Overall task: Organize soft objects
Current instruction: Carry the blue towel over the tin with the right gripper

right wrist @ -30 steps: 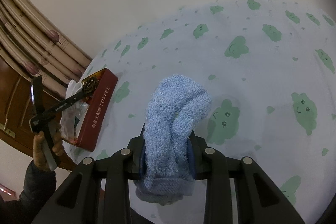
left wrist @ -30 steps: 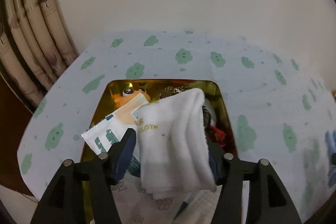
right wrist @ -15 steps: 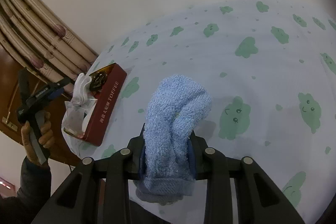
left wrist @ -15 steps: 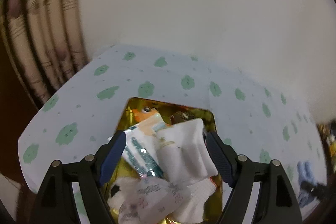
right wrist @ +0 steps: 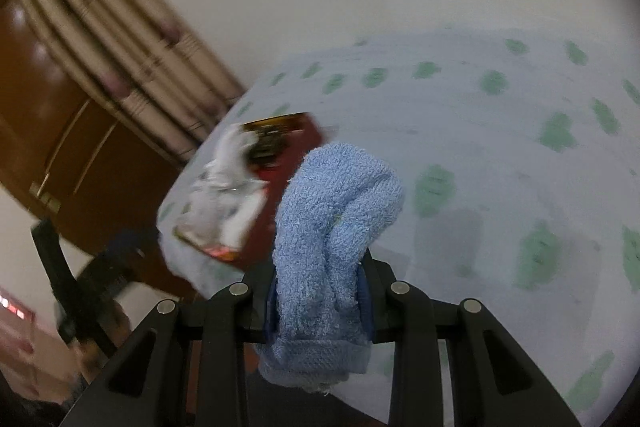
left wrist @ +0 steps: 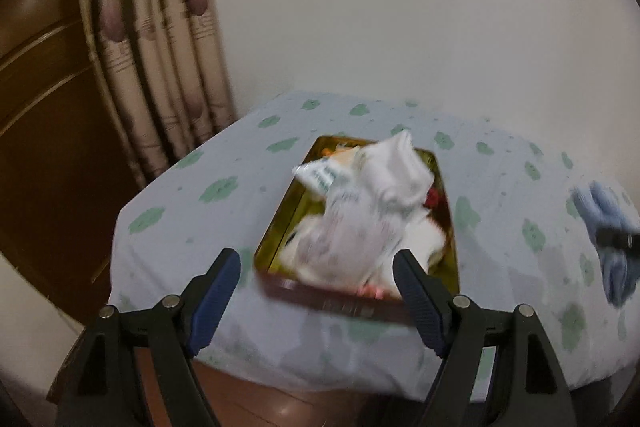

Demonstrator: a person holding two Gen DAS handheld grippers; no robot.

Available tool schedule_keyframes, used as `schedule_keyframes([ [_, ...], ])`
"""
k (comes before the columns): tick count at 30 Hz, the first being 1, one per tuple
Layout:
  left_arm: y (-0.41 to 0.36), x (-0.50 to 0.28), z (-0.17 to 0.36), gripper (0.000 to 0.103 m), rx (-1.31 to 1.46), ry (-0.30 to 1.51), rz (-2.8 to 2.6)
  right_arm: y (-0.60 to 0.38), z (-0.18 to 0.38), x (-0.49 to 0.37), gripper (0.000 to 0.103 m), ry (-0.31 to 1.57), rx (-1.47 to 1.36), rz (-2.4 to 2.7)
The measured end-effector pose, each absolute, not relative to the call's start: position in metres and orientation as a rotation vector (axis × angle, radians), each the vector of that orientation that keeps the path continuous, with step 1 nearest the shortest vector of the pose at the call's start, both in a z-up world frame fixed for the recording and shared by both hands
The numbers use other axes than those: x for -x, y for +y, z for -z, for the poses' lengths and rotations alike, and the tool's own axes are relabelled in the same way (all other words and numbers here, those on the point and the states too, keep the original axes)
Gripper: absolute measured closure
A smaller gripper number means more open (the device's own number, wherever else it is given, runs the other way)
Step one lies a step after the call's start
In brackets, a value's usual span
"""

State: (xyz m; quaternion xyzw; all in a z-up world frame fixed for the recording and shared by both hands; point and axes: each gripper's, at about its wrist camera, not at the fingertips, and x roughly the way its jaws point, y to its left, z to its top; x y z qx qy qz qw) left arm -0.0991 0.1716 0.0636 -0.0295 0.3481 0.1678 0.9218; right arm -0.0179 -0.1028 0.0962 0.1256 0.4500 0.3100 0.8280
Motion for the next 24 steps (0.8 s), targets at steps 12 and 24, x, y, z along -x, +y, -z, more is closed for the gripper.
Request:
schedule_keyframes([
  [12, 0.186, 0.108, -0.044, 0.022, 0.095, 0.782, -0.34, 0.041, -0.087, -0.019, 0.073, 1.041, -0.243, -0.862],
  [24, 0.197, 0.105, -0.04, 0.022, 0.136, 0.805, -0.318, 0.083, -0.052, -0.036, 0.071, 1.106, -0.2, -0.822],
])
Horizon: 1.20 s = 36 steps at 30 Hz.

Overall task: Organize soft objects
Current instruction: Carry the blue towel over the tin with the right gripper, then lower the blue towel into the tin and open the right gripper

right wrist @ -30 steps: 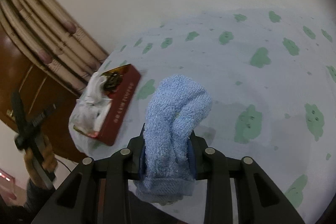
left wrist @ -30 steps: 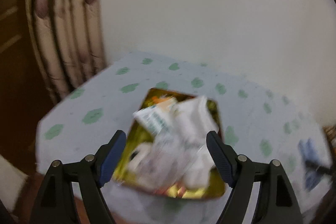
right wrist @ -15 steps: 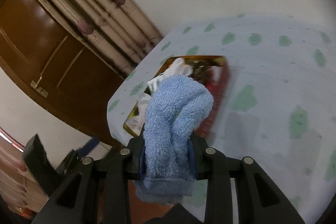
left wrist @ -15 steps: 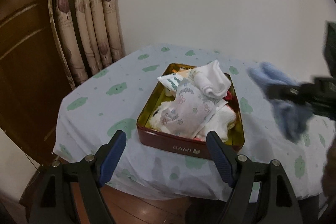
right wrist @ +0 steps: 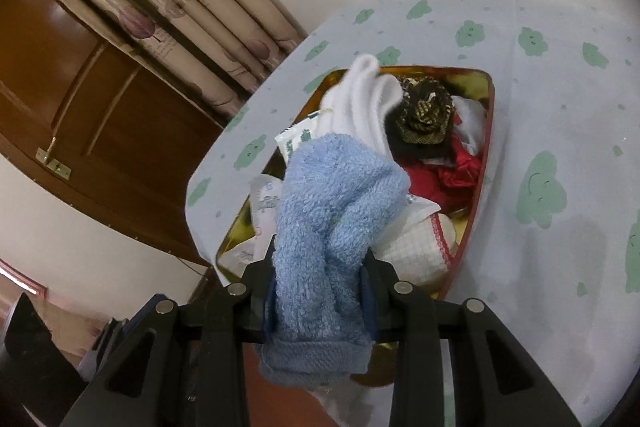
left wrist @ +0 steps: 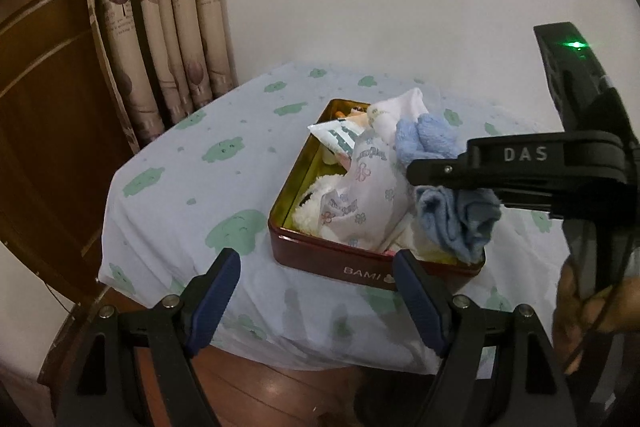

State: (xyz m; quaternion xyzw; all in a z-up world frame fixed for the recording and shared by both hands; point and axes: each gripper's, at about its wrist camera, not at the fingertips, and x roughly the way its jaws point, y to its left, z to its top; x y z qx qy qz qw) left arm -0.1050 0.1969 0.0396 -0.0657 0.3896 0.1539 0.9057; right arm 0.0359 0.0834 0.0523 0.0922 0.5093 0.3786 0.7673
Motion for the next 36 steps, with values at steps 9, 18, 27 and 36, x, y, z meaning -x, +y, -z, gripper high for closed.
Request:
schedule_keyframes([
  [9, 0.198, 0.098, -0.031, 0.022, 0.136, 0.853, -0.323, 0.099, -0.04, -0.049, 0.071, 1.081, -0.131, -0.767],
  [18, 0.199, 0.096, -0.026, 0.022, 0.136, 0.88, -0.324, 0.113, -0.035, -0.049, 0.067, 1.001, 0.006, -0.729],
  [27, 0.2, 0.094, -0.024, 0.022, 0.149, 0.895, -0.326, 0.108, -0.041, -0.03, 0.061, 0.974, 0.035, -0.753],
  [36, 0.198, 0.093, -0.022, 0.022, 0.128, 0.901, -0.33, 0.091, -0.05, -0.023, 0.058, 0.966, -0.005, -0.754],
])
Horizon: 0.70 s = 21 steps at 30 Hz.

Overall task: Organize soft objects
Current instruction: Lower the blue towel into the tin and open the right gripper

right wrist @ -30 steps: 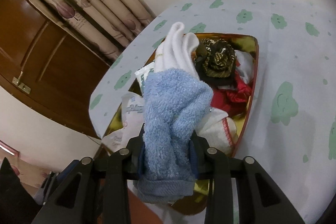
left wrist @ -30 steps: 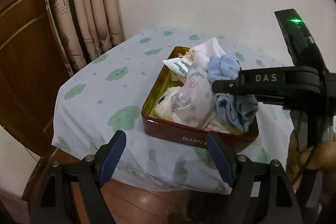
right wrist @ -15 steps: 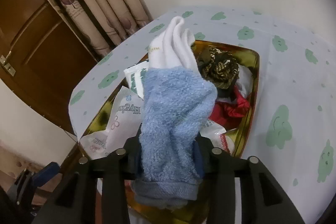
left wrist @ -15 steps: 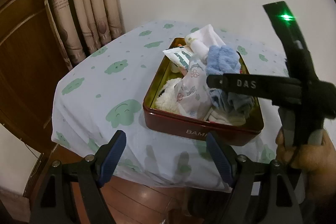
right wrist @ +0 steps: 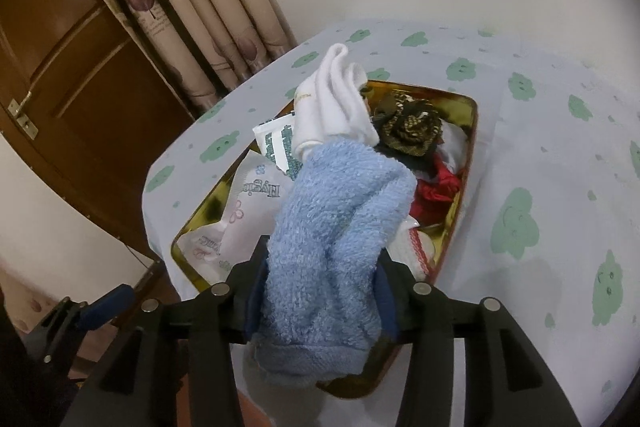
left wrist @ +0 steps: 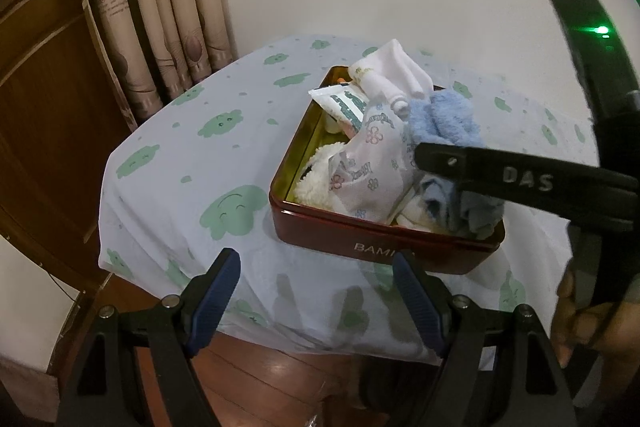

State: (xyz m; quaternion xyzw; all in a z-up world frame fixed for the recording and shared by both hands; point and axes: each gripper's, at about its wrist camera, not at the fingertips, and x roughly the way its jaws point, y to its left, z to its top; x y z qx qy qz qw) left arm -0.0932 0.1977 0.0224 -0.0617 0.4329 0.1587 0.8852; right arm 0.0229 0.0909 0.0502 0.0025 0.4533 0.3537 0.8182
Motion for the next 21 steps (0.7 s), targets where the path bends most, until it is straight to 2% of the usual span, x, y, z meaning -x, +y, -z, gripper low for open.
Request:
schedule_keyframes([
  [3, 0.196, 0.093, -0.022, 0.022, 0.125, 0.903, -0.325, 0.081, -0.055, -0.016, 0.057, 0.94, -0.03, -0.764],
  [6, 0.196, 0.093, -0.022, 0.022, 0.122, 0.906, -0.329, 0.075, -0.058, -0.014, 0.05, 0.922, -0.043, -0.777],
  [21, 0.193, 0.094, -0.023, 0.022, 0.107, 0.901, -0.33, 0.035, -0.068, -0.012, 0.049, 0.89, -0.152, -0.767],
])
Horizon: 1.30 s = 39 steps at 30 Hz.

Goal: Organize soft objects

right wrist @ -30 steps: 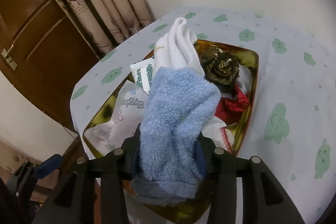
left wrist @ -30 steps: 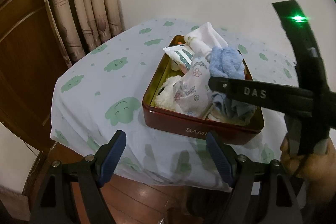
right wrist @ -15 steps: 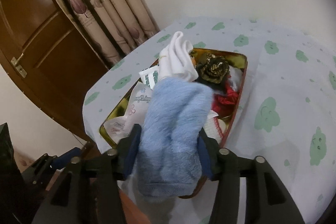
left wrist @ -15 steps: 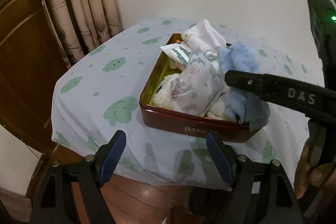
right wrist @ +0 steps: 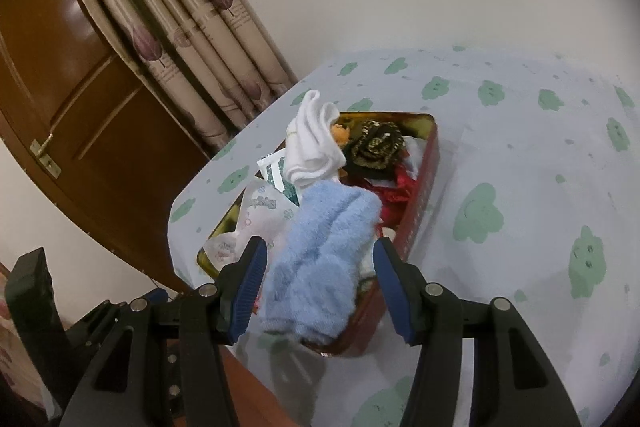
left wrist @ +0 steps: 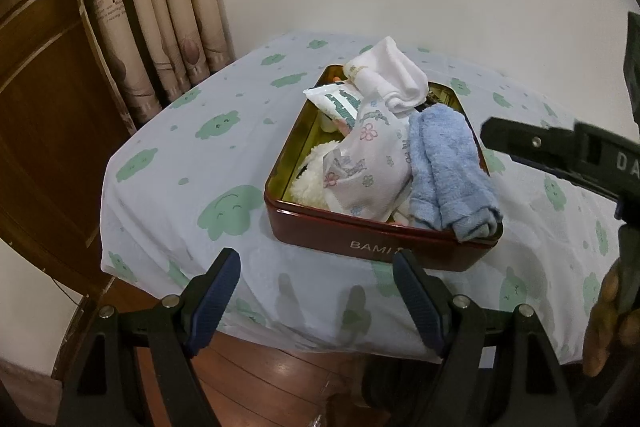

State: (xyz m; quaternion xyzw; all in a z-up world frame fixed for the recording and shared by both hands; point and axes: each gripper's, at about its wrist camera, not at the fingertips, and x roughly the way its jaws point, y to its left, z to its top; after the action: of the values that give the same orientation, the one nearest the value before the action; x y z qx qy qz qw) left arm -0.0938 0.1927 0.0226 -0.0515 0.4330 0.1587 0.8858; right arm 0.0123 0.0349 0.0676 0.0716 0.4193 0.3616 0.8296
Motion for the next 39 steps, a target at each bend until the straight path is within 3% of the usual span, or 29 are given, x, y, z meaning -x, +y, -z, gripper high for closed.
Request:
schedule_keyframes([
  [9, 0.193, 0.1, -0.035, 0.022, 0.103, 0.821, -0.319, 0.034, -0.073, 0.016, 0.049, 0.819, -0.034, -0.697],
  [11, 0.194, 0.101, -0.037, 0.022, 0.113, 0.81, -0.305, 0.031, -0.084, 0.03, 0.044, 0.743, 0.011, -0.645],
  [15, 0.193, 0.109, -0.049, 0.022, 0.119, 0.74, -0.287, 0.027, -0.107, 0.066, 0.01, 0.556, 0.088, -0.559],
  [18, 0.187, 0.116, -0.058, 0.022, 0.096, 0.68, -0.272, 0.025, -0.12, 0.09, 0.001, 0.438, 0.123, -0.495],
  [29, 0.169, 0.135, -0.078, 0.022, 0.045, 0.558, -0.235, 0.012, -0.142, 0.13, 0.001, 0.313, 0.166, -0.361],
  [34, 0.172, 0.159, -0.085, 0.022, 0.022, 0.419, -0.281, -0.001, -0.149, 0.147, 0.001, 0.283, 0.128, -0.347],
  [39, 0.175, 0.154, -0.075, 0.022, 0.027, 0.474, -0.263, -0.005, -0.149, 0.149, 0.001, 0.311, 0.092, -0.361],
])
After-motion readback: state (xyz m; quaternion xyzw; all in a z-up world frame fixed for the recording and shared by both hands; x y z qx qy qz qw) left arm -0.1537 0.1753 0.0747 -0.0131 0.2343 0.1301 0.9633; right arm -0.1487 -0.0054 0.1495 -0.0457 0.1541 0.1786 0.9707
